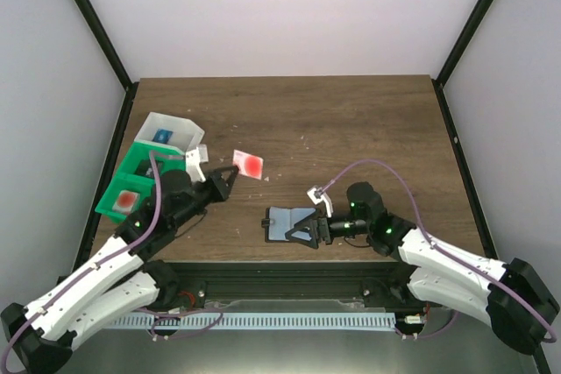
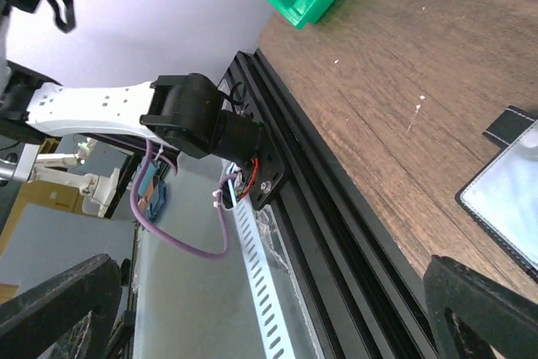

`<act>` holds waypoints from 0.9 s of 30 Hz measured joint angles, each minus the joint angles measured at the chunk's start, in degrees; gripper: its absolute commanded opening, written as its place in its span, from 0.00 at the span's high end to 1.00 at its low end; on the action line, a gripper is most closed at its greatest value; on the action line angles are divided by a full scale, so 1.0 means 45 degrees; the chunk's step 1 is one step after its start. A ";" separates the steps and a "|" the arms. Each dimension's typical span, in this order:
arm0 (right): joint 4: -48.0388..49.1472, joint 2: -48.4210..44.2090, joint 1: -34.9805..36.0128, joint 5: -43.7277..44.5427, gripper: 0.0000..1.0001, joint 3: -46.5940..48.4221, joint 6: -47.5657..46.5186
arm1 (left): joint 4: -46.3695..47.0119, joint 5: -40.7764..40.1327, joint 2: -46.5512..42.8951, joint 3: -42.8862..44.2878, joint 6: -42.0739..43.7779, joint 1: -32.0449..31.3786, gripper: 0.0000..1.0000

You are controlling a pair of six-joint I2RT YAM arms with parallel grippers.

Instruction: Take the credit cards out of the card holder

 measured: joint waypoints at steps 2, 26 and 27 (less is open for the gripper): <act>-0.0102 -0.0073 0.0000 0.0155 0.00 0.0000 0.0005 | -0.0248 -0.1200 0.0423 0.0588 0.0189 0.0146 1.00; -0.1122 -0.0656 0.0000 0.0884 0.00 -0.0180 -0.0223 | -0.4469 -0.6251 0.1957 0.1919 -0.4226 0.6071 1.00; -0.1146 -0.0661 0.0000 0.0889 0.00 -0.0180 -0.0228 | -0.4580 -0.6353 0.1962 0.1919 -0.4260 0.6358 1.00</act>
